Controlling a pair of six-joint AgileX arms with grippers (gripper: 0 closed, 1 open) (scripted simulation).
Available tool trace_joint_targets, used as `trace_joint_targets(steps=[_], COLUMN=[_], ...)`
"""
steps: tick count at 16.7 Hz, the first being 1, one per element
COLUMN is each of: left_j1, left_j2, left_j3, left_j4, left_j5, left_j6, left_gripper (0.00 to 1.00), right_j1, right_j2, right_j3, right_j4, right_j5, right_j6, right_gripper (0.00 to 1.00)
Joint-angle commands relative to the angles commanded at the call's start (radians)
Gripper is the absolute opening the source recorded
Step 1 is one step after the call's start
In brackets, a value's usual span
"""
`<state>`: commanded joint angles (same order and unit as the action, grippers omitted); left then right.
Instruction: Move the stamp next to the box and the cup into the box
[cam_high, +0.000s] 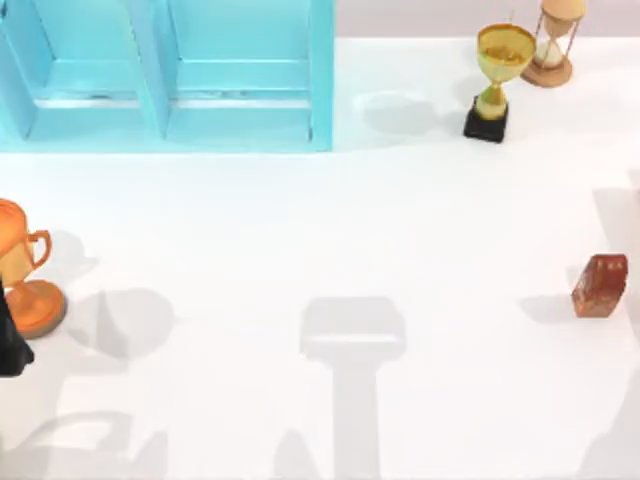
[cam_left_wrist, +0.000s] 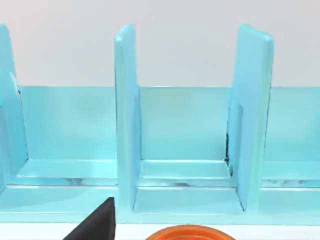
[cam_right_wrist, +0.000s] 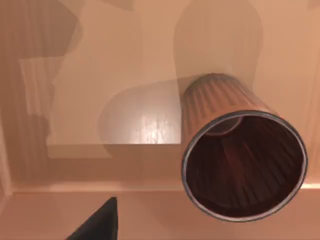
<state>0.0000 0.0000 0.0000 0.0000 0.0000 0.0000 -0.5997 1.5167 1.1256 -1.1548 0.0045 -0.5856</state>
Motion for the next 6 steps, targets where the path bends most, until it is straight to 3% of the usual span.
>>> trace_joint_targets(steps=[6], left_j1=[0.000], left_j2=[0.000], left_j3=[0.000], left_j4=[0.000], left_j5=[0.000], left_j6=[0.000], left_gripper=[1.00], right_j1=[0.002], right_j2=[-0.038], right_j3=[0.164], right_j4=[-0.187], right_j5=[0.001], right_j6=[-0.002], right_gripper=[1.00])
